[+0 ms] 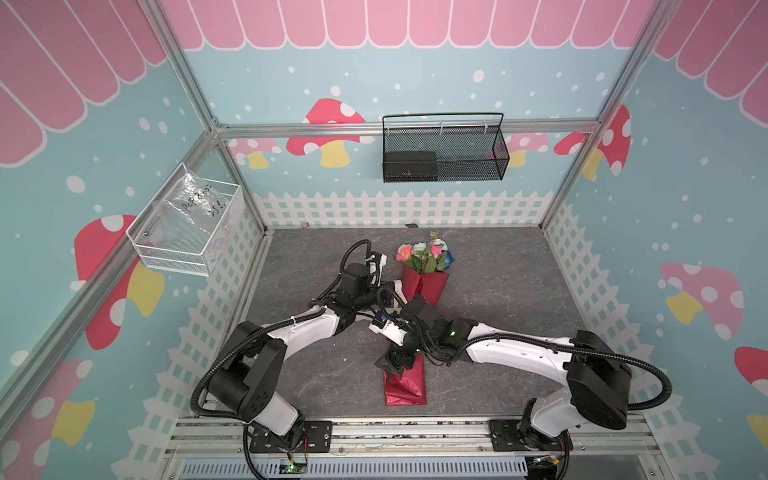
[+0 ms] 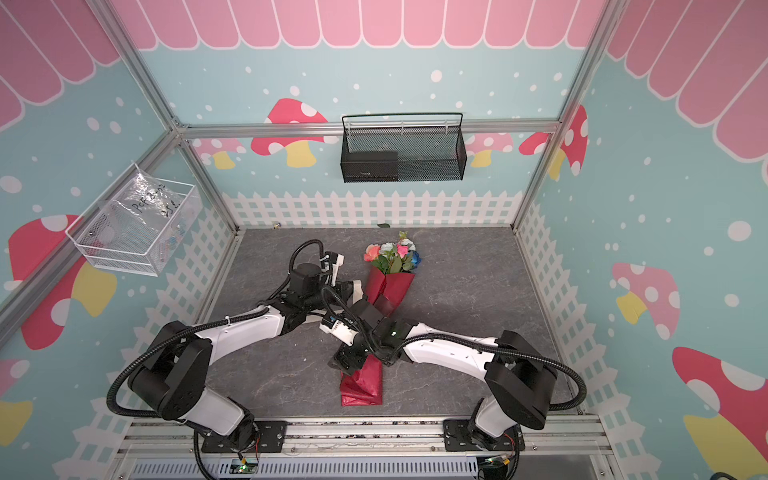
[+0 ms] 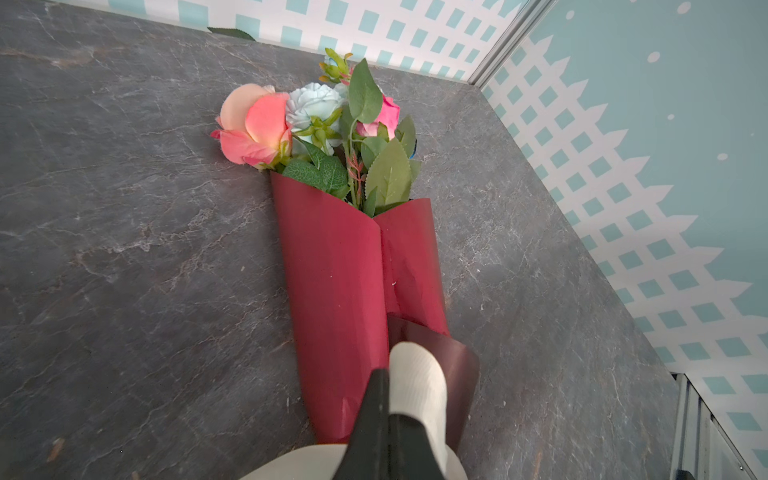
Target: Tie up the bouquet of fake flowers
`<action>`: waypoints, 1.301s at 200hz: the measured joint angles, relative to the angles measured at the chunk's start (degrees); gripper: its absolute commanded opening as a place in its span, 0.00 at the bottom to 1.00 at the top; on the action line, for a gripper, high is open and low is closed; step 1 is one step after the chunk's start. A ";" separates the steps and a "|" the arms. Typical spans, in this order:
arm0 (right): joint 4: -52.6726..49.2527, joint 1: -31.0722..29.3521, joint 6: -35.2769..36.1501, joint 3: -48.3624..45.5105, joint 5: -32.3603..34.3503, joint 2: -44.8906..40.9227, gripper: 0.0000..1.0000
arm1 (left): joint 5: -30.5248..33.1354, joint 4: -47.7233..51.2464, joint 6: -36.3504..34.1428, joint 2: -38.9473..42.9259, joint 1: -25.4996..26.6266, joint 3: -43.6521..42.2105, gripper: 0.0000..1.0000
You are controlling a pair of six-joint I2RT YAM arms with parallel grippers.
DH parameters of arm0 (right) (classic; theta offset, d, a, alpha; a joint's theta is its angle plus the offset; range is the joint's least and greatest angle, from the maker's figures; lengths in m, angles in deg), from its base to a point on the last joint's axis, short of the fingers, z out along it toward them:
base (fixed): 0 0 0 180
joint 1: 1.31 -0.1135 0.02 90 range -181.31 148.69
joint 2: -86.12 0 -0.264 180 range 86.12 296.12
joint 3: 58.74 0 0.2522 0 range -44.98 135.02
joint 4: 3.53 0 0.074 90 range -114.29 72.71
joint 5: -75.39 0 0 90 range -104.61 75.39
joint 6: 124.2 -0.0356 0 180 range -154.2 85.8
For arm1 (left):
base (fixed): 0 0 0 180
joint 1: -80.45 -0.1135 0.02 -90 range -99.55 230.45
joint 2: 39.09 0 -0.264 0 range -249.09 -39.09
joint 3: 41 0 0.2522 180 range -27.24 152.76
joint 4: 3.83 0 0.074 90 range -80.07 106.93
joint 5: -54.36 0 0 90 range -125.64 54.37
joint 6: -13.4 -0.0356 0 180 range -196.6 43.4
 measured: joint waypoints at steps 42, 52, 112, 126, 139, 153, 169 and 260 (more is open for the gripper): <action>10.80 -2.71 3.23 -4.15 8.33 -0.11 0.70 | -3.65 3.65 2.05 -3.45 -3.74 4.70 0.02; 12.81 -3.45 4.48 -3.96 10.62 0.70 0.68 | -4.59 5.53 2.01 -4.68 -4.76 6.97 0.02; 17.92 -7.63 11.85 4.92 25.35 14.69 0.66 | -14.73 13.11 1.38 -13.27 -8.41 16.09 0.02; 18.62 -8.61 13.73 7.96 28.37 18.60 0.67 | -16.68 14.80 0.96 -15.69 -9.16 17.59 0.02; 19.21 -9.16 15.34 11.50 30.75 22.86 0.68 | -18.29 16.24 0.63 -17.73 -9.68 19.04 0.02; 19.65 -9.49 16.90 15.17 32.44 27.32 0.69 | -19.82 17.64 0.46 -19.41 -10.14 20.37 0.03; 19.93 -9.53 18.53 19.58 33.81 32.41 0.69 | -21.73 18.75 0.31 -20.65 -10.60 21.75 0.03; 17.09 -6.29 20.63 44.59 30.64 50.99 0.83 | -27.93 21.07 0.15 -25.16 -11.96 26.25 0.03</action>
